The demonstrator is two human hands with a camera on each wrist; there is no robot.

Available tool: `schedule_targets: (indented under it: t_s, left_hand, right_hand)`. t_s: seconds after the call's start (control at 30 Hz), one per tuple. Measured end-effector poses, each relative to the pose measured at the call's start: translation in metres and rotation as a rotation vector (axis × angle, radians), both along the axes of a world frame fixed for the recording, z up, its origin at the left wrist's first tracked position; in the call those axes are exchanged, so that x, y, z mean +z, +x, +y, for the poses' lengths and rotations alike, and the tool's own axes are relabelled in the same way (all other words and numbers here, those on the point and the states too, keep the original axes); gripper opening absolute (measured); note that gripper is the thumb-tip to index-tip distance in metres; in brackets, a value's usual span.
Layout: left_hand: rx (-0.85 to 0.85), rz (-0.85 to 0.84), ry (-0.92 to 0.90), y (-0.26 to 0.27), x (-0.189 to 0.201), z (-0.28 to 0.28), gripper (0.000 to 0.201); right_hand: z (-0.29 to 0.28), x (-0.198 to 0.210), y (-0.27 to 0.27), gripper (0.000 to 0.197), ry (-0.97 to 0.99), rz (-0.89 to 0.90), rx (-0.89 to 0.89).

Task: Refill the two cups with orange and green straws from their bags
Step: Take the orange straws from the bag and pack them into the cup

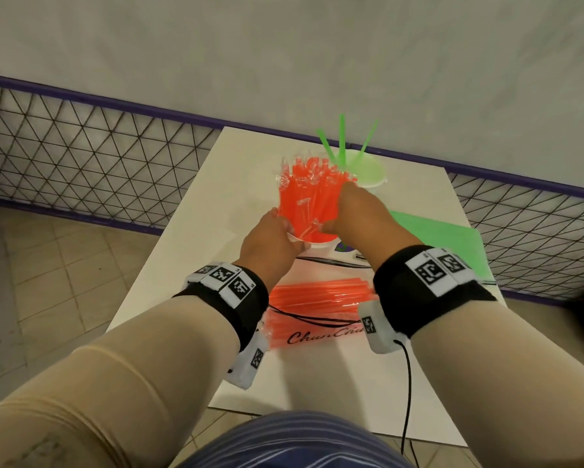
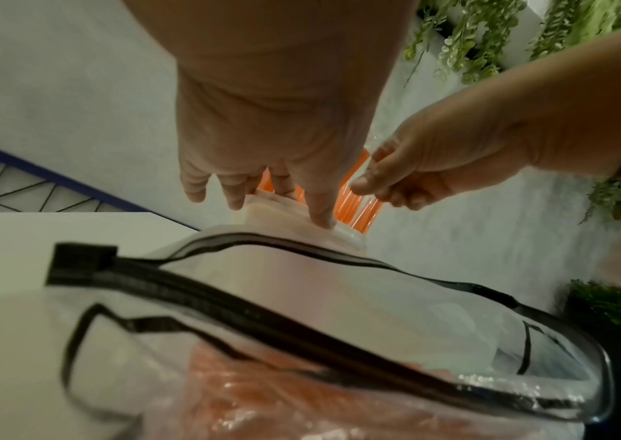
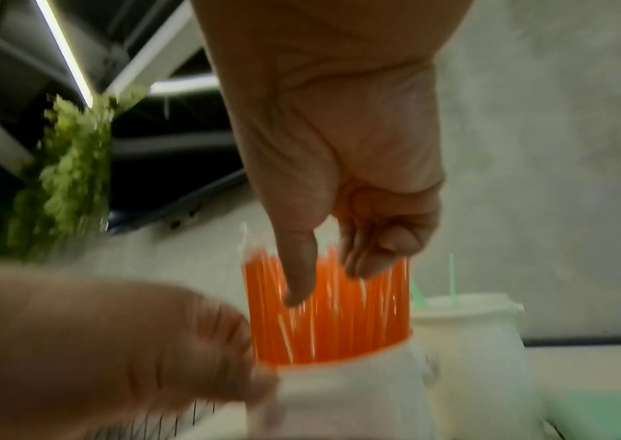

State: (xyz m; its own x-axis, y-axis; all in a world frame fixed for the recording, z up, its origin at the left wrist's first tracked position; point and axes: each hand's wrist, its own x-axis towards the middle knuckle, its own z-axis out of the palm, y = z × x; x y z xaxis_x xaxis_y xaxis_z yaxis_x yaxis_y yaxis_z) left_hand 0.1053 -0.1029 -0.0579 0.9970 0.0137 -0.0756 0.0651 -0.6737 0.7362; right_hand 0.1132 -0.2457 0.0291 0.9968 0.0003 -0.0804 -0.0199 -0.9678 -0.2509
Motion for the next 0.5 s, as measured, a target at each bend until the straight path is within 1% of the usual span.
schedule_targets:
  t_s: [0.03, 0.07, 0.1, 0.13, 0.17, 0.2, 0.23, 0.27, 0.33, 0.4, 0.5]
  left_hand:
    - [0.0, 0.001, -0.002, 0.0, 0.0, 0.0, 0.034]
    - [0.0, 0.002, 0.003, 0.0, 0.0, 0.0, 0.034]
    - [0.004, 0.001, 0.016, 0.0, 0.0, 0.0, 0.035]
    - [0.009, -0.001, 0.03, -0.001, 0.001, 0.0, 0.036]
    - [0.012, -0.004, 0.039, 0.0, 0.001, 0.0, 0.037]
    - [0.01, -0.008, 0.05, -0.001, 0.002, 0.0, 0.037]
    - [0.001, -0.009, 0.056, -0.001, 0.002, 0.0, 0.037]
    - [-0.015, -0.012, 0.055, -0.001, 0.002, -0.001, 0.039]
    - [-0.04, -0.007, 0.048, 0.0, 0.003, -0.001, 0.04]
    - [-0.035, 0.004, 0.062, -0.001, 0.005, 0.001, 0.036]
    - [-0.049, 0.019, 0.086, -0.002, 0.004, 0.002, 0.035]
  right_hand:
    - [0.0, 0.011, -0.007, 0.033, -0.112, 0.1, 0.013]
    - [-0.002, 0.015, -0.01, 0.031, -0.208, 0.21, 0.083]
    - [-0.003, 0.019, -0.014, 0.029, -0.259, 0.311, 0.187]
    - [-0.003, 0.017, -0.017, 0.024, -0.212, 0.383, 0.273]
    - [-0.003, 0.016, -0.021, 0.018, -0.079, 0.43, 0.32]
    - [-0.004, 0.012, -0.022, 0.019, 0.059, 0.43, 0.338]
    - [-0.004, 0.009, -0.02, 0.026, 0.162, 0.403, 0.342]
    - [-0.004, 0.006, -0.016, 0.033, 0.255, 0.371, 0.33]
    - [-0.002, -0.002, -0.008, 0.041, 0.432, 0.31, 0.272]
    - [-0.001, -0.01, 0.004, 0.046, 0.468, 0.234, 0.223]
    - [-0.002, -0.024, 0.016, 0.053, 0.364, 0.19, 0.19]
